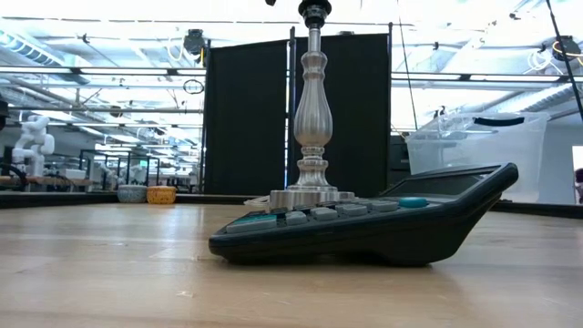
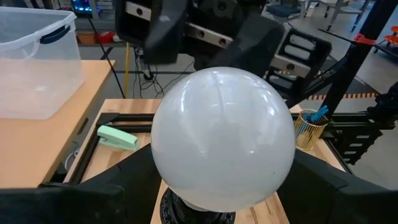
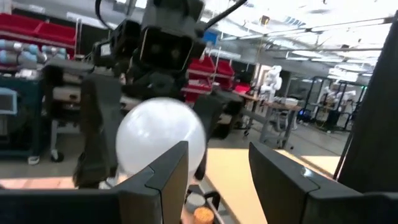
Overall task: Screw lightbulb
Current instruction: Insert the light bulb into the lamp
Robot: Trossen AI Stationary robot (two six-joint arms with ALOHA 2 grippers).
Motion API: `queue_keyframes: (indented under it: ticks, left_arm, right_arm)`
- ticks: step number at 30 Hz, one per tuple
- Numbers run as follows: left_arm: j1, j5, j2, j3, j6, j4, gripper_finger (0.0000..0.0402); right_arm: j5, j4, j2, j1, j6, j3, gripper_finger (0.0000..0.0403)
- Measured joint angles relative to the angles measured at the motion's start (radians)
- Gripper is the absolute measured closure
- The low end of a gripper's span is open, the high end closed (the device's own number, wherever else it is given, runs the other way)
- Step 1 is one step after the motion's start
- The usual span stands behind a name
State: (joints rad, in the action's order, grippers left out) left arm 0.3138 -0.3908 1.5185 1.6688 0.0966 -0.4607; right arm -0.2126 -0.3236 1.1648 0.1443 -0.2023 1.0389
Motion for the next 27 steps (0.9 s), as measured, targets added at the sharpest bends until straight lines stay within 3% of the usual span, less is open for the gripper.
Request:
queue_keyframes:
  ticks: [27]
  left_arm:
    - [-0.008,0.010,0.001,-0.002,0.019,0.020,0.0133]
  right_arm:
    - [0.029,0.023,0.005,0.005,0.012,0.000,0.0238]
